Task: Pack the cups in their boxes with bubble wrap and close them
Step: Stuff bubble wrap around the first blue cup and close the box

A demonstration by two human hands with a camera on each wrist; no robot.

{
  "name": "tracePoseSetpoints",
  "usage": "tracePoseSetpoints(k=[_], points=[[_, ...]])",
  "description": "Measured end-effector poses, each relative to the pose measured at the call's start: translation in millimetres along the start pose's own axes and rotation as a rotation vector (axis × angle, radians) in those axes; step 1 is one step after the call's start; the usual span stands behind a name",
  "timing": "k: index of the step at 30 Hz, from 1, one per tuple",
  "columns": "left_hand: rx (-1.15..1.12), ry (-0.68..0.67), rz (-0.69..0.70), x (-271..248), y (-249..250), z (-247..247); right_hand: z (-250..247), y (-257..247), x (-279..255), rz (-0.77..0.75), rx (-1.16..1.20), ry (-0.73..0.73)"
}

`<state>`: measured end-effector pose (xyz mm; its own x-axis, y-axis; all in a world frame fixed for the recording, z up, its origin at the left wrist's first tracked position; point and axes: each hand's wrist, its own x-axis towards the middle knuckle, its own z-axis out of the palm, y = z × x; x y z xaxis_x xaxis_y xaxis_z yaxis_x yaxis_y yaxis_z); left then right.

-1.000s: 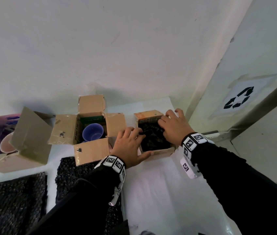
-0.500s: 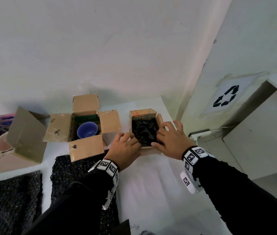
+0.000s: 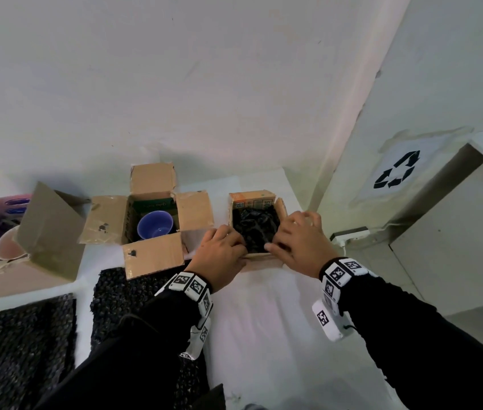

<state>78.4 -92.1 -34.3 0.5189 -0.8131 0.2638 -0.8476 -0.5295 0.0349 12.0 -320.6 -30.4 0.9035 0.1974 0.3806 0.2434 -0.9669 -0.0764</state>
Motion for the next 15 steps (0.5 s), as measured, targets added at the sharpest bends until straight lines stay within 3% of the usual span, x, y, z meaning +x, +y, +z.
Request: tracePoseSetpoints(k=[4, 6, 8, 11, 15], points=[[-0.125, -0.041, -0.185, -3.0, -7.3, -6.0, -3.6, 16.1, 37.0, 0.325, 0.329, 0.094], [-0.246, -0.083, -0.268, -4.0, -8.9, -6.6, 1.0, 24.3, 58.1, 0.571, 0.434, -0.007], [-0.319, -0.113, -0.316, -4.9, -8.6, -7.3, 5.5, 27.9, 77.9, 0.767, 0.506, -0.224], [-0.337, -0.103, -0.381, -6.3, -7.1, -11.0, 13.1, 29.0, 102.9, 0.882, 0.638, -0.447], [-0.345, -0.078, -0.424, -7.4, -8.6, -11.4, 11.4, 28.1, 132.1, 0.902, 0.779, -0.471]])
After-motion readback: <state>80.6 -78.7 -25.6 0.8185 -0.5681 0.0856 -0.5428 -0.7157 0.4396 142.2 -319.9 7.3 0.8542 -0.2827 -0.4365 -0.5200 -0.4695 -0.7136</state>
